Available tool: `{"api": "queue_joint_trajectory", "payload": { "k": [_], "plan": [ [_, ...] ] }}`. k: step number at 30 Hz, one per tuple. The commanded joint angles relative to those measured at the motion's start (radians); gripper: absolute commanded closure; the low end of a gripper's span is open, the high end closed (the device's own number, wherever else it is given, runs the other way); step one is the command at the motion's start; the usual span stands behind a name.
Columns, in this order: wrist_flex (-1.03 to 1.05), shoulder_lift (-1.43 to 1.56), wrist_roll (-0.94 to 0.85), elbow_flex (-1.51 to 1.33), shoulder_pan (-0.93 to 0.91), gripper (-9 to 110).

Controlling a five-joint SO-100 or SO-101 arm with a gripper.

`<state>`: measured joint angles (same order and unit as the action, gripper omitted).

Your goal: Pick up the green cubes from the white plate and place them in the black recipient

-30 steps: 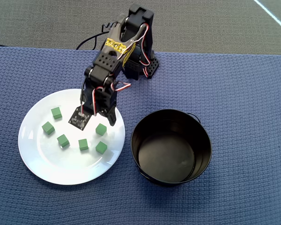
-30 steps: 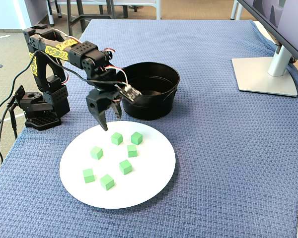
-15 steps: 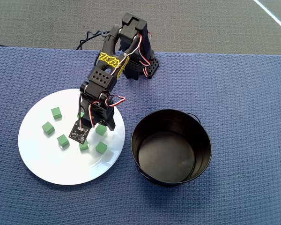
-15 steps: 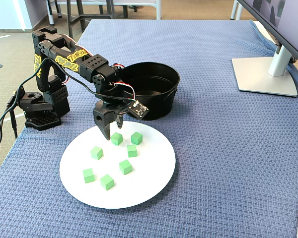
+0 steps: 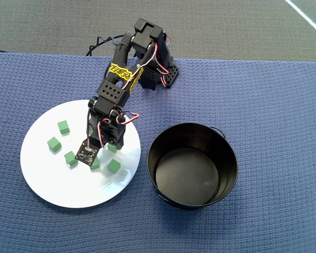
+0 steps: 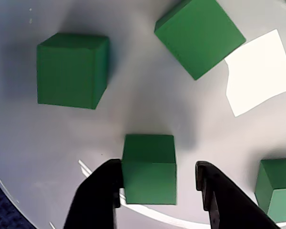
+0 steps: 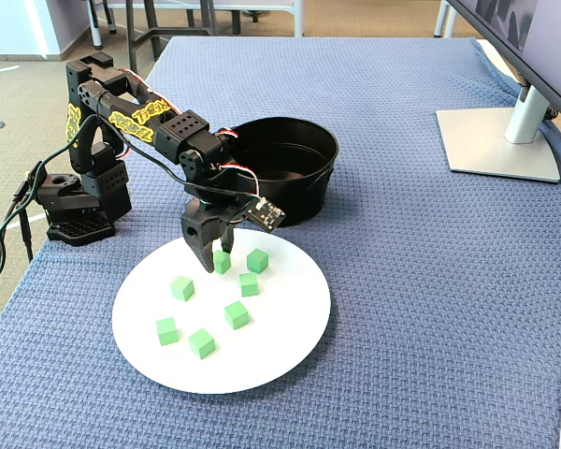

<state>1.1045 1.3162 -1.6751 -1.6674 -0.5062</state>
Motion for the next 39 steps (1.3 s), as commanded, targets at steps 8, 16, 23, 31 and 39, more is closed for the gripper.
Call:
{"api": "queue_joint_trajectory", "payload": {
  "k": [8, 16, 23, 31, 39],
  "plan": [
    [0.028, 0.057, 0.06, 0.035, 0.008, 101],
    [0.353, 0.256, 0.348, 0.173, 0.049, 101],
    [0.483, 0.518, 0.571, 0.186, 0.127, 101],
    [0.612, 0.693, 0.904, 0.351, 0.413, 102],
    [0.506, 0.365, 1.2, 0.571, 0.634, 102]
  ]
}}
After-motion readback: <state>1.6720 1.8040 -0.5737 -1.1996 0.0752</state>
